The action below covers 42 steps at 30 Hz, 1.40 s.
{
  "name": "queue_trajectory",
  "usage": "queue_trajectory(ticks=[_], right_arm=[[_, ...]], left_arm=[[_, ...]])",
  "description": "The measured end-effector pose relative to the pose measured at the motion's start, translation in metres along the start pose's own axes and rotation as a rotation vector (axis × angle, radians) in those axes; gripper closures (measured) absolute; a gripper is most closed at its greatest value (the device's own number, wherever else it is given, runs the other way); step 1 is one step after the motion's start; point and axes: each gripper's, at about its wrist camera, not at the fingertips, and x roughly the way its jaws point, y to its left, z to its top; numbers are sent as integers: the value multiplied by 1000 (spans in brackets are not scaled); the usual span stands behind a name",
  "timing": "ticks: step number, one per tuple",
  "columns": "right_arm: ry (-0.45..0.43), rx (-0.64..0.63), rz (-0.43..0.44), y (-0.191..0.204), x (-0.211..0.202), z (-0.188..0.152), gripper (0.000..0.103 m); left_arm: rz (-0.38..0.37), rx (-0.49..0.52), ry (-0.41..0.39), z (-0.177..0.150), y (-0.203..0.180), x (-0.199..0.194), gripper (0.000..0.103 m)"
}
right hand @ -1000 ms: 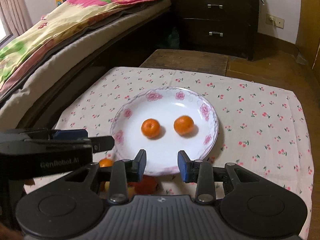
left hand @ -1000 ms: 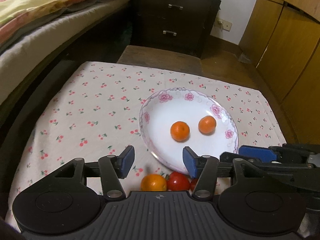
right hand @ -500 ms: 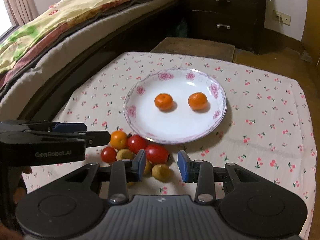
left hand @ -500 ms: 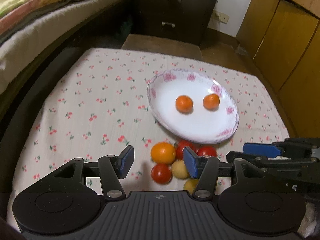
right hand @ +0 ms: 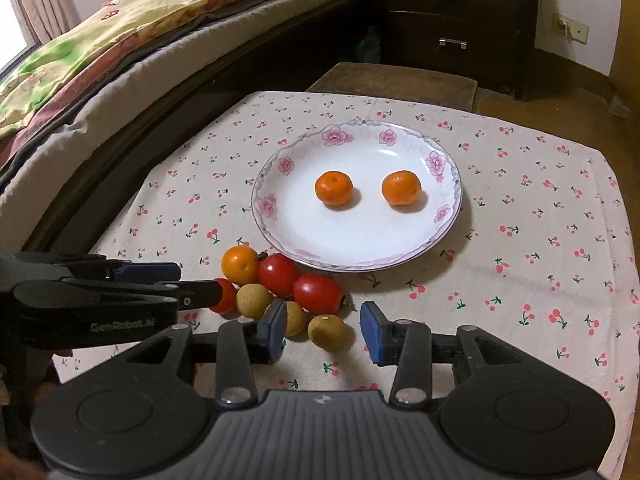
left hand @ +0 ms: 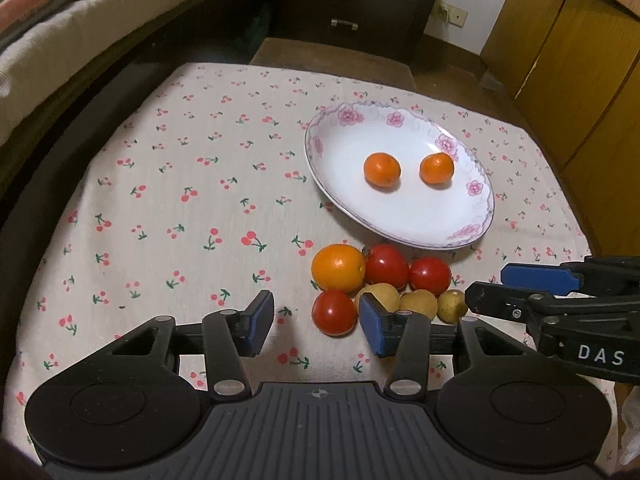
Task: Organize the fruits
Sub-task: 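Grasp a red cherry tomato with the left gripper, then grasp a small brown round fruit with the right gripper while the left holds the tomato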
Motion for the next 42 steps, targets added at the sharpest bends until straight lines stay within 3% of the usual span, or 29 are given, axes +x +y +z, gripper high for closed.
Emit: queue_trajectory(ticks=[15,23,42], right_arm=[[18,16,-9,-8,3,-3,62],[32,14,-11,-9,7,-4,62],[61,40,1,-18,21,-3,61]], left_arm=[[49,61,23,-6,-10,22,54],[20,51,11,-8,-5,18,67],[-21,59,18,-17,3,11,68]])
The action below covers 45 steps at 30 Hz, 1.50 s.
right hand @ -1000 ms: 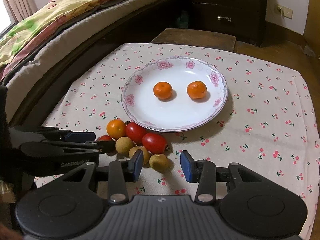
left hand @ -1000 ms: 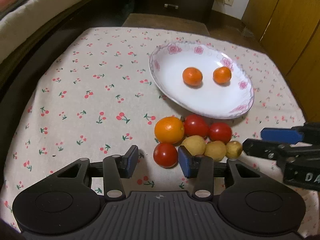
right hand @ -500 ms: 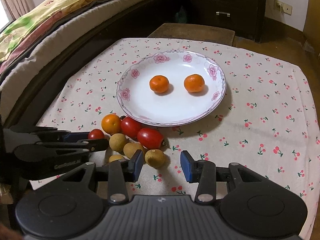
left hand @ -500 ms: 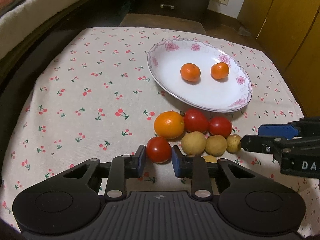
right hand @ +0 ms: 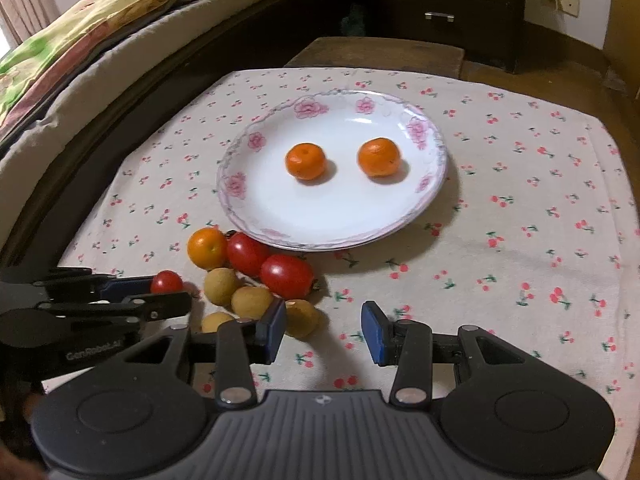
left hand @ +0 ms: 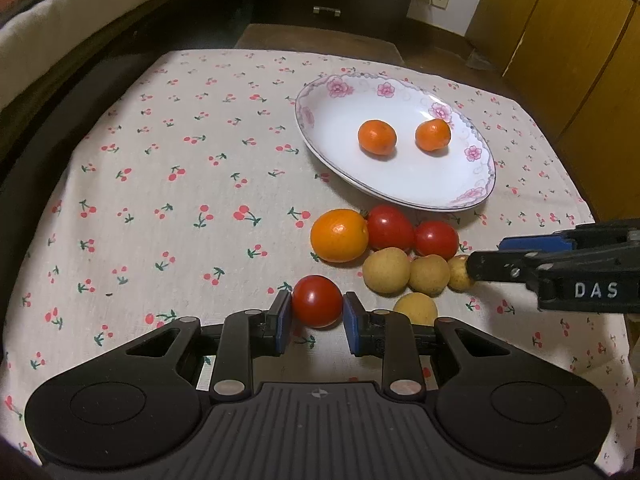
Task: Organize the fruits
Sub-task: 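Grasp a small brown round fruit with the right gripper while the left holds the tomato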
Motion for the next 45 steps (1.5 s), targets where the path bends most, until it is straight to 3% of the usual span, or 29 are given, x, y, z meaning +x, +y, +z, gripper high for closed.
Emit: queue_trajectory(ticks=[16,21,28,36,41,45], right_arm=[[31,24,63,0,12,1,61],[31,-39,5,10,16,-2,63],[6,-103,-14,18,19,-5,63],[-10,-88,2,16,18,-7,53],[-18,-182,-99,31,19,-13,60],[-15,-210,-103,34,18,-15,73]], left_arm=[[-13,-15,6,1,0,2,65],[-11,-11,6,1,-1,2,64],[-10,-6,3,1,-1,3,64],[-13,1,-1,0,-2,3,61],[-6,10,-5,0,-5,3,60],[4,23,-9,-1,-8,4,61]])
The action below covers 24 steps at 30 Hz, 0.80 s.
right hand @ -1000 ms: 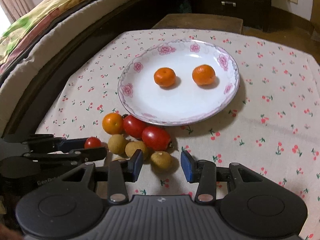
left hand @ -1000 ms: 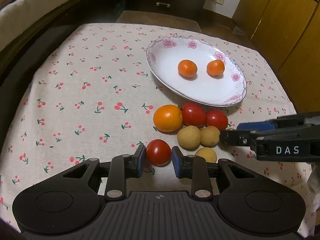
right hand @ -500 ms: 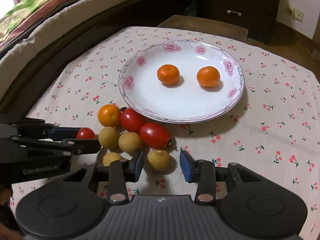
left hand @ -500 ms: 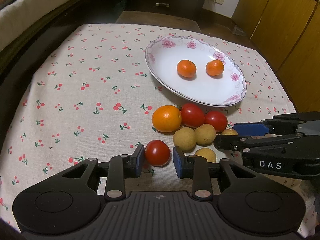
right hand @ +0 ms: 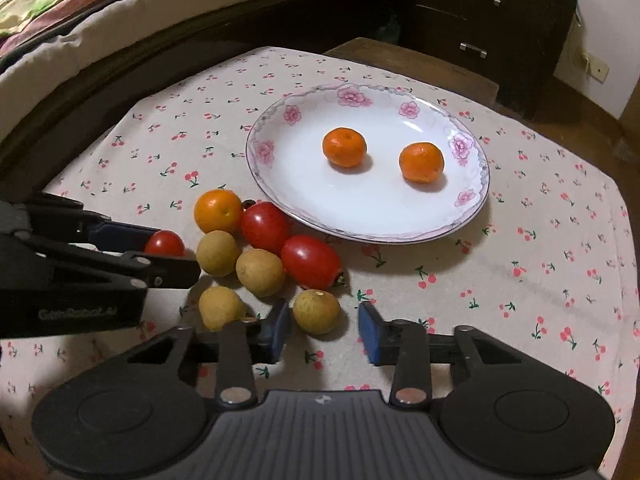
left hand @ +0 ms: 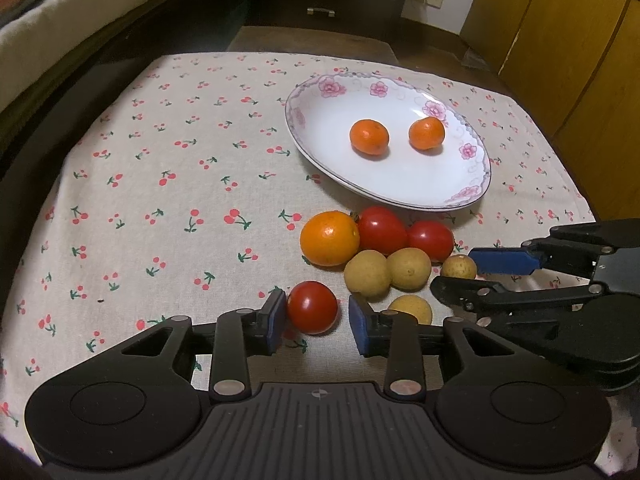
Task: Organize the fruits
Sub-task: 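Grasp a small brown round fruit with the right gripper while the left holds the tomato, then carry the tomato and brown fruit over the plate and open both grippers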
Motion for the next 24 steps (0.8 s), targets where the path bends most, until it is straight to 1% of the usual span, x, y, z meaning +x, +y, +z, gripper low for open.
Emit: queue_trajectory(ticks=[2,5,13,24], right_arm=[[-1,-5,4,0,-2,0,77],[2,-1,5,0,-3,-1,77],[0,41,24,-6,-13,-2,77],[-15,54,29,-6,-27,-5,77]], left_arm=[[3,3,-1,0,0,0,61],[7,2,0,0,0,0,62],[11,8,1,0,-1,-3,67],[9,2,3,-2,0,-5,68]])
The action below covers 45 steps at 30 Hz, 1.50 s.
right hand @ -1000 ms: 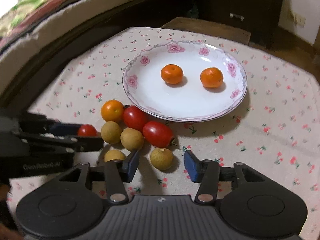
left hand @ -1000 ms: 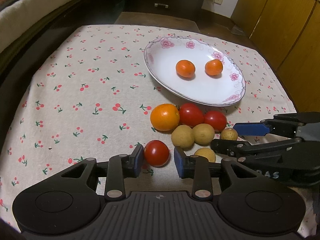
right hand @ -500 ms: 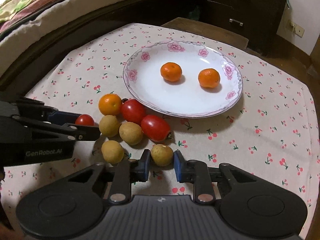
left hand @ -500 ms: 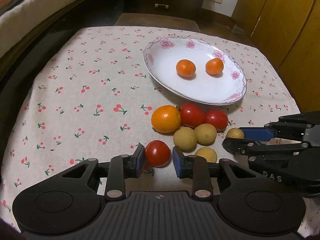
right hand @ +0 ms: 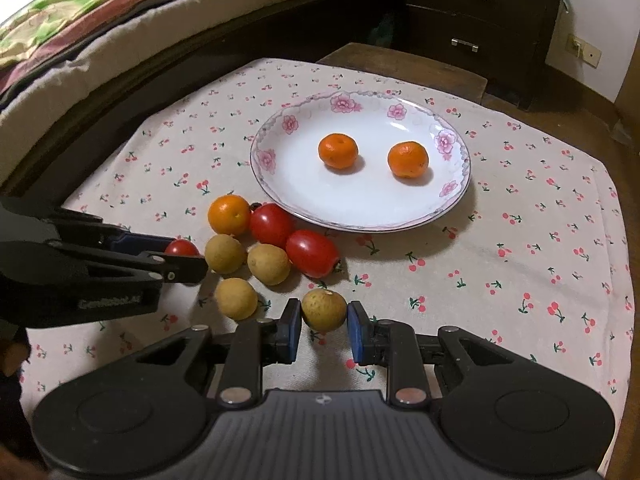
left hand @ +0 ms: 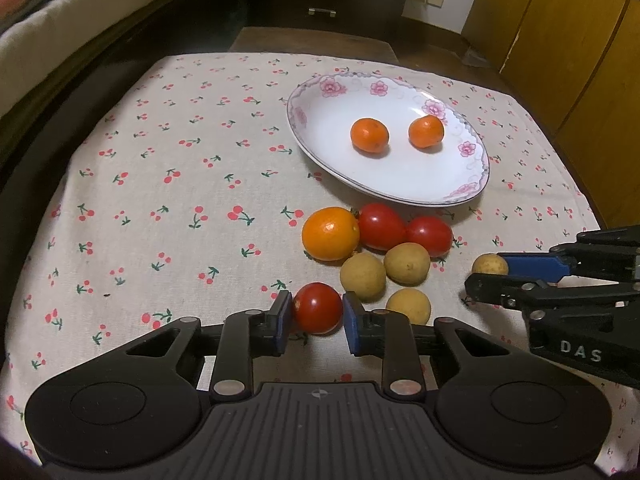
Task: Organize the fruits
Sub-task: 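Carry the tomato and brown fruit over the plate and open both grippers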
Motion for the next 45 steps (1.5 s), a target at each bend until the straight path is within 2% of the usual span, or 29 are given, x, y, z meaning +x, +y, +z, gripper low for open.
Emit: queue_trajectory(ticks=[16,45], right_arm=[[-35,20,1,-1,-15,3,77],[-83,69,11,-16,-14,26,77]], left_arm=[[-19,-22,-39,5,-1,-17,68],[-70,-13,-77,35,-22,-16,68]])
